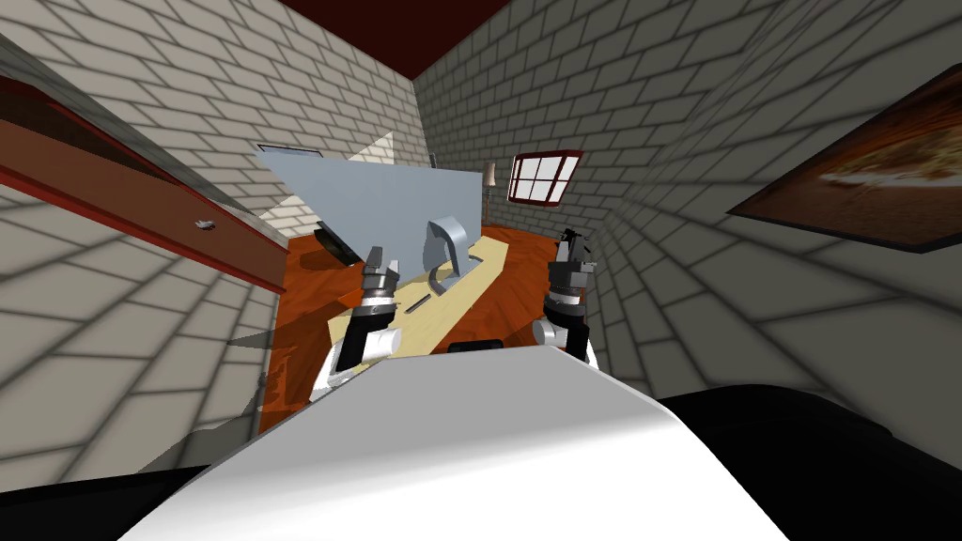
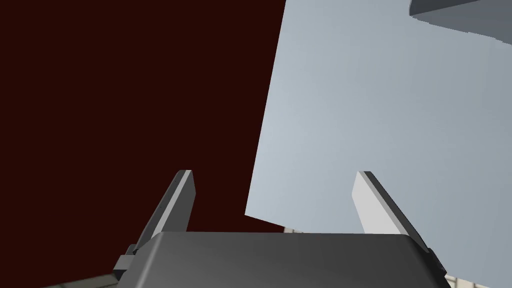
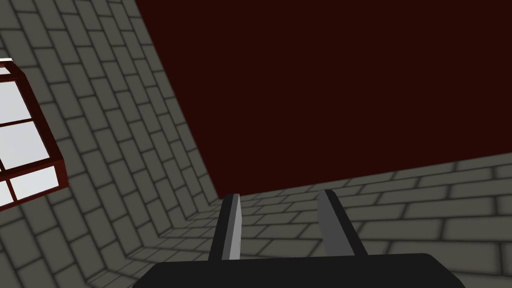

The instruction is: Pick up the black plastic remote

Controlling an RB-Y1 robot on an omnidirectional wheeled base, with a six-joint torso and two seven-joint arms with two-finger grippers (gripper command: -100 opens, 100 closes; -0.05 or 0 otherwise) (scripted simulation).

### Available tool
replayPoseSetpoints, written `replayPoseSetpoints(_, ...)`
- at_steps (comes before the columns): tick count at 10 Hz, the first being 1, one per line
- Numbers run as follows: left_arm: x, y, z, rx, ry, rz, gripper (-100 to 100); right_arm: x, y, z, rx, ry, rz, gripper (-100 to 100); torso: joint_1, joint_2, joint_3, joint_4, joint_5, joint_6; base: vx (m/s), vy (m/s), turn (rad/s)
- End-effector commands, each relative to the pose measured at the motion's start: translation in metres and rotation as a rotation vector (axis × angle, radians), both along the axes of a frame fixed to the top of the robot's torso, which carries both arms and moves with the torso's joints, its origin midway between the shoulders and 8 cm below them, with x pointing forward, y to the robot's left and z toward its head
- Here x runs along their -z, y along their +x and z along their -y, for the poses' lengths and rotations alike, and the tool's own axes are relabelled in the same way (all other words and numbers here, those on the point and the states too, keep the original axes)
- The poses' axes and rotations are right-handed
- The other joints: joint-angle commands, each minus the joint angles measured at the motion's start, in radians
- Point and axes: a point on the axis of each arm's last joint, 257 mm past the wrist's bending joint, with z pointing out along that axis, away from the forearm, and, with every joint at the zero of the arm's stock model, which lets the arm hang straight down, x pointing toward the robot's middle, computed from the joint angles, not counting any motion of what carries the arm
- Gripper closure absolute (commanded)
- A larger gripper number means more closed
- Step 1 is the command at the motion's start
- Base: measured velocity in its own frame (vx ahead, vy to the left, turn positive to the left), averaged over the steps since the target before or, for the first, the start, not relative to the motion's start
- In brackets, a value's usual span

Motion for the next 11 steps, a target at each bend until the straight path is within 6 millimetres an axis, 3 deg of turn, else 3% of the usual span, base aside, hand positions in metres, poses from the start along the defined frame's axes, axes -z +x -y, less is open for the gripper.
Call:
replayPoseSetpoints(1,0.009,0.006,-0.001,-0.002,0.003,-0.037,-100,0.0,0.0,0.0,0.0,0.0,0.0,0,0.0,0.0,0.0,0.0,0.0,0.0,-0.008,-0.006,0.0)
replayPoseSetpoints(2,0.022,0.015,-0.005,-0.004,0.006,-0.083,-100,0.0,0.0,0.0,0.0,0.0,0.0,0,0.0,0.0,0.0,0.0,0.0,0.0,-0.007,-0.007,0.003)
replayPoseSetpoints(3,0.023,0.015,-0.005,-0.005,0.006,-0.086,-100,0.0,0.0,0.0,0.0,0.0,0.0,0,0.0,0.0,0.0,0.0,0.0,0.0,-0.005,-0.005,0.0)
replayPoseSetpoints(5,0.053,0.034,-0.014,-0.013,0.006,-0.181,-100,0.0,0.0,0.0,0.0,0.0,0.0,0,0.0,0.0,0.0,0.0,0.0,0.0,-0.007,-0.008,0.002)
replayPoseSetpoints(10,0.094,0.053,-0.029,-0.033,-0.01,-0.314,-100,0.0,0.0,0.0,0.0,0.0,0.0,0,0.0,-0.001,0.0,0.0,0.0,0.0,-0.002,-0.005,-0.001)
replayPoseSetpoints(11,0.112,0.061,-0.035,-0.04,-0.018,-0.366,-100,0.0,0.0,0.0,0.0,0.0,0.0,0,0.0,-0.001,0.0,0.0,0.0,0.0,0.004,-0.008,0.0)
